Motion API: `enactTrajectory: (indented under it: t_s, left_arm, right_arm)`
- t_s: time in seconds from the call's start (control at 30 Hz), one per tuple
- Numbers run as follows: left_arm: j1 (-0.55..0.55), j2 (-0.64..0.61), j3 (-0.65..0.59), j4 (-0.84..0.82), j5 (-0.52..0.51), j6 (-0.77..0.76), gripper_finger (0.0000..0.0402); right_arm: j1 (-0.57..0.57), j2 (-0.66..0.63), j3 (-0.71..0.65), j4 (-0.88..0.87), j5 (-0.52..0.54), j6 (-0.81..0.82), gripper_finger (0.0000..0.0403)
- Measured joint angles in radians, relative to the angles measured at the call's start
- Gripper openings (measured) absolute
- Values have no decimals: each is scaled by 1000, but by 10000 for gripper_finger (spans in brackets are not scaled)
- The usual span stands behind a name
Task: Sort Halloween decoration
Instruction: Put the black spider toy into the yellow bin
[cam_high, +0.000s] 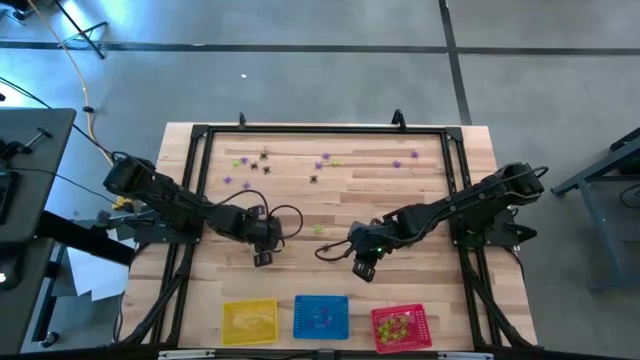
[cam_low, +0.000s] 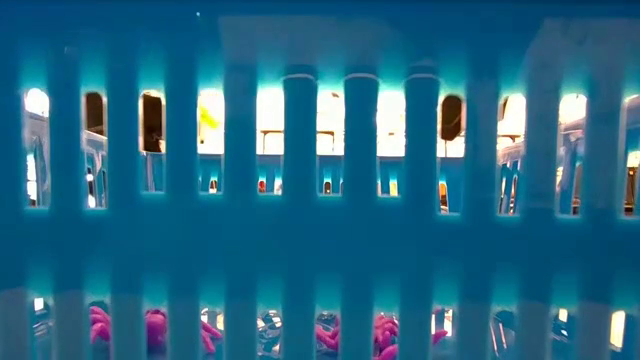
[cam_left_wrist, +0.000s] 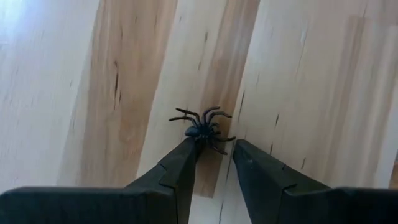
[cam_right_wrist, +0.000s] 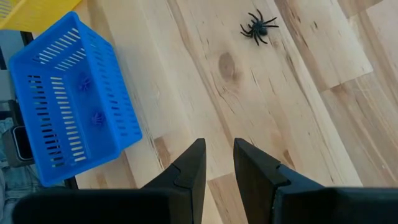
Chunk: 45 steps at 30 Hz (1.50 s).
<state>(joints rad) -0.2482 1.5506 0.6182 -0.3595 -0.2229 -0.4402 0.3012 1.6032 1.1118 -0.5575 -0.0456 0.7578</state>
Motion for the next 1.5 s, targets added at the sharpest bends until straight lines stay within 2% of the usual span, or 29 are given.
enactTrajectory:
  t_s: [0.23, 0.4, 0.47, 0.63, 0.8, 0.97, 1.07, 1.17, 1.33, 1.5]
  left_arm:
    - [7, -5, -21, 39, -13, -5, 92]
    - [9, -7, -26, 65, -12, -37, 23]
    - [9, -7, -26, 67, -15, -74, 7]
    - [7, -9, -26, 68, -37, -147, 1]
    - [6, -50, -14, 54, -30, -150, 0]
    - [-7, -120, 54, 6, -33, -124, 0]
    - [-22, -153, 104, -87, -24, -130, 0]
    - [-54, -184, 162, -109, 23, -160, 0]
    - [-166, -194, 243, -123, 165, -280, 0]
    - [-324, -194, 328, -118, 188, -440, 0]
  right_arm:
    - [0, 0, 0, 7, 16, -3, 79]
    - [0, 0, 0, 8, 16, -3, 79]
    - [0, 0, 0, 10, 16, -2, 79]
    - [0, 0, 0, 19, 16, 0, 79]
    - [0, 0, 0, 32, 16, 3, 79]
    - [0, 0, 0, 43, 16, 4, 79]
    - [0, 0, 0, 47, 16, 4, 79]
    - [0, 0, 0, 49, 16, 15, 79]
    - [5, 0, 0, 52, 16, 54, 79]
    - [24, 0, 0, 60, 16, 59, 79]
